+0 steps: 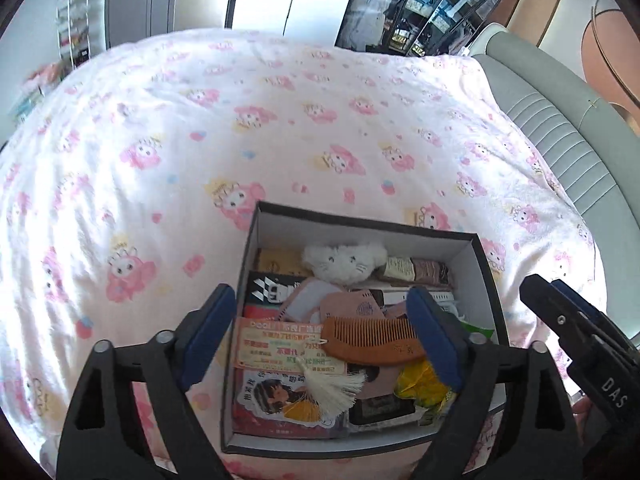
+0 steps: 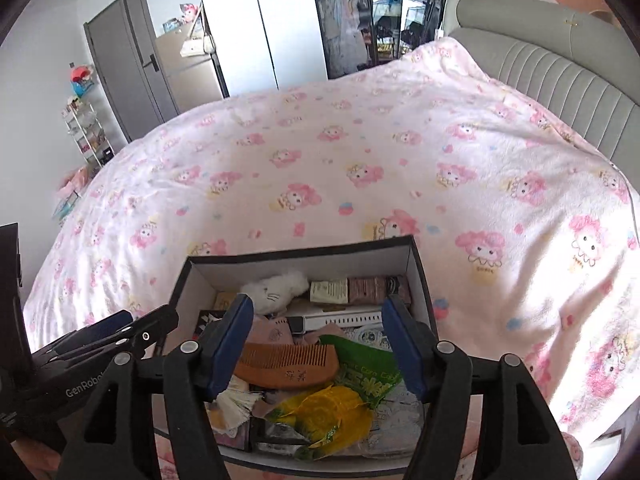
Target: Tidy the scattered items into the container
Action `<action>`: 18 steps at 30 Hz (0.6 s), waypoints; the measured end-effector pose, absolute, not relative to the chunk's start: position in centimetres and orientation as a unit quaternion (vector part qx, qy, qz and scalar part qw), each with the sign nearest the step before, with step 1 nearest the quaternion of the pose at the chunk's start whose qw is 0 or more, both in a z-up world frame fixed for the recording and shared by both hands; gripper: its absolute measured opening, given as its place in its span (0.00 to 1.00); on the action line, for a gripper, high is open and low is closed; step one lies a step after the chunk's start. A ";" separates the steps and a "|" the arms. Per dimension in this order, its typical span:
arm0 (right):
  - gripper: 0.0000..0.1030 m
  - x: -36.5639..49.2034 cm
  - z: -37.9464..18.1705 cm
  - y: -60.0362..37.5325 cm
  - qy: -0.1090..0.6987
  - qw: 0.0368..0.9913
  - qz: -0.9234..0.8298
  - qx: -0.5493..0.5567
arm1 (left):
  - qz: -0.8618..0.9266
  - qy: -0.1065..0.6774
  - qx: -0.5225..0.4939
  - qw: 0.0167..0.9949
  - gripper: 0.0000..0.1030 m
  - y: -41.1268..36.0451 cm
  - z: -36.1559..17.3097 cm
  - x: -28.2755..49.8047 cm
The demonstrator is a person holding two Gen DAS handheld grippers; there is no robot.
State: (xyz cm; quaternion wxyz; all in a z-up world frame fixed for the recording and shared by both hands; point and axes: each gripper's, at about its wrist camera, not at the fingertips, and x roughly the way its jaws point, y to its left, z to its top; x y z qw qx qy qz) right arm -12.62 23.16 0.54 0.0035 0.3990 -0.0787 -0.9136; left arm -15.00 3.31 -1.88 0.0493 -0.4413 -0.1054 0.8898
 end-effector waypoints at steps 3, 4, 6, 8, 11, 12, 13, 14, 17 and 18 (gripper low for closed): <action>0.62 -11.4 3.0 22.8 -0.083 0.021 -0.921 0.381 | 0.904 -0.101 -0.413 0.044 0.98 3.0 1.1 -13.6; 0.66 -10.9 3.7 22.6 -0.082 0.023 -0.922 0.377 | 0.911 -0.101 -0.399 0.042 0.99 2.8 2.0 -12.9; 0.74 -10.0 4.7 22.3 -0.077 0.018 -0.926 0.368 | 0.922 -0.094 -0.375 0.029 0.99 2.6 3.9 -11.4; 0.76 -8.8 5.3 21.9 -0.074 0.013 -0.929 0.362 | 0.931 -0.083 -0.356 0.015 0.99 2.6 5.3 -10.0; 0.79 -6.3 6.0 21.3 -0.062 0.007 -0.938 0.342 | 0.939 -0.075 -0.336 0.002 0.99 2.4 6.6 -7.5; 0.79 -5.6 6.0 21.0 -0.057 0.003 -0.939 0.340 | 0.940 -0.075 -0.332 -0.001 0.99 2.4 6.9 -6.7; 0.79 -5.0 6.0 20.9 -0.055 0.000 -0.939 0.339 | 0.941 -0.075 -0.331 -0.005 0.99 2.3 7.0 -6.0; 0.79 -4.4 6.0 20.7 -0.054 -0.002 -0.939 0.339 | 0.941 -0.075 -0.331 -0.008 0.99 2.2 7.0 -5.3; 0.79 -2.9 5.7 20.7 -0.054 -0.006 -0.941 0.335 | 0.939 -0.067 -0.337 -0.021 0.99 2.2 6.8 -3.6; 0.79 -2.4 5.7 20.7 -0.054 -0.008 -0.941 0.334 | 0.939 -0.060 -0.338 -0.023 0.99 2.3 6.7 -3.1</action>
